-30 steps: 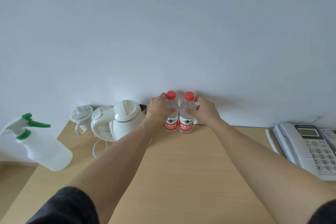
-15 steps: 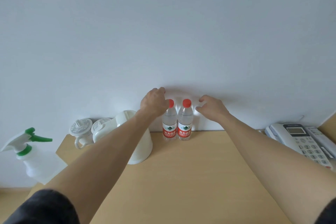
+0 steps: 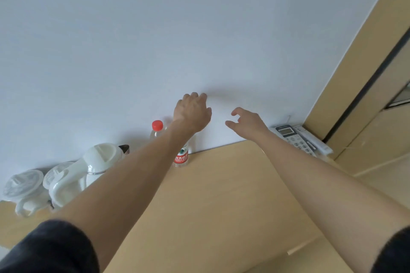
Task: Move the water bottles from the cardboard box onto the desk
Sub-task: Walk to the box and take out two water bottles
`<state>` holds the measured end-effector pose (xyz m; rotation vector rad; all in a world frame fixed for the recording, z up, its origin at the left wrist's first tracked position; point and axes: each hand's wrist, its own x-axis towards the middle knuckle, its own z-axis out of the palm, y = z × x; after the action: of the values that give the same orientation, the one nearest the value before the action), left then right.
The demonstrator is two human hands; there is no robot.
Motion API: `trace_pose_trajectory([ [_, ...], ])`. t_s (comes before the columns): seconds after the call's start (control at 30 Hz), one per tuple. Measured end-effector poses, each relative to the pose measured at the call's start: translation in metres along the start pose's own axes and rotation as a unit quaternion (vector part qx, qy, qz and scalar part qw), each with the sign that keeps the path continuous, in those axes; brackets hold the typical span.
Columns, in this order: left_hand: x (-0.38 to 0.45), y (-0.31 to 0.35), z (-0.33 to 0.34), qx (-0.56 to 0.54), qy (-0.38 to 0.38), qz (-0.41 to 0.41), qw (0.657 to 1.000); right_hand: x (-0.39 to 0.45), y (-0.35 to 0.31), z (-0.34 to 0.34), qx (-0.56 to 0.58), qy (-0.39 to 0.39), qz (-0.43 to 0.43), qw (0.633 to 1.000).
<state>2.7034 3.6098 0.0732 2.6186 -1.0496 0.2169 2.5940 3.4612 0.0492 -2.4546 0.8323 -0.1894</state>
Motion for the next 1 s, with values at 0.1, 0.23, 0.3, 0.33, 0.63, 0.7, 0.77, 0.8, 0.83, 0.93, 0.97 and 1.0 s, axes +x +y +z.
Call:
trace_pose_trajectory([
  [0.1, 0.004, 0.037, 0.010, -0.008, -0.015, 0.042, 0.999, -0.014, 0.023, -0.019, -0.010, 0.019, 0.024, 0.999],
  [0.23, 0.007, 0.087, 0.022, -0.008, -0.034, 0.093, 0.995, -0.035, 0.058, -0.039, -0.008, 0.046, 0.053, 0.998],
  [0.3, 0.007, 0.115, 0.029, -0.012, -0.047, 0.120, 0.992, -0.045, 0.079, -0.049, -0.001, 0.057, 0.070, 0.996],
  [0.33, 0.007, 0.130, 0.033, -0.014, -0.054, 0.133, 0.990, -0.051, 0.091, -0.054, 0.003, 0.061, 0.078, 0.995],
  [0.63, -0.024, 0.280, 0.079, -0.015, -0.125, 0.233, 0.964, -0.121, 0.229, -0.114, -0.004, 0.117, 0.200, 0.973],
  [0.7, -0.034, 0.316, 0.086, -0.012, -0.133, 0.263, 0.955, -0.140, 0.260, -0.130, -0.014, 0.123, 0.220, 0.967],
  [0.77, -0.045, 0.351, 0.092, -0.016, -0.141, 0.290, 0.946, -0.160, 0.289, -0.146, -0.015, 0.125, 0.247, 0.961],
  [0.8, -0.051, 0.371, 0.095, -0.020, -0.145, 0.302, 0.942, -0.171, 0.303, -0.154, -0.012, 0.128, 0.263, 0.956],
  [0.83, -0.058, 0.389, 0.098, -0.024, -0.152, 0.310, 0.938, -0.183, 0.318, -0.162, -0.007, 0.135, 0.276, 0.952],
  [0.93, -0.078, 0.443, 0.107, -0.030, -0.176, 0.331, 0.927, -0.219, 0.361, -0.184, 0.017, 0.164, 0.308, 0.937],
  [0.97, -0.084, 0.461, 0.111, -0.030, -0.181, 0.340, 0.923, -0.232, 0.374, -0.192, 0.020, 0.170, 0.318, 0.932],
  [1.0, -0.091, 0.480, 0.115, -0.030, -0.186, 0.347, 0.919, -0.246, 0.387, -0.199, 0.020, 0.178, 0.330, 0.927],
])
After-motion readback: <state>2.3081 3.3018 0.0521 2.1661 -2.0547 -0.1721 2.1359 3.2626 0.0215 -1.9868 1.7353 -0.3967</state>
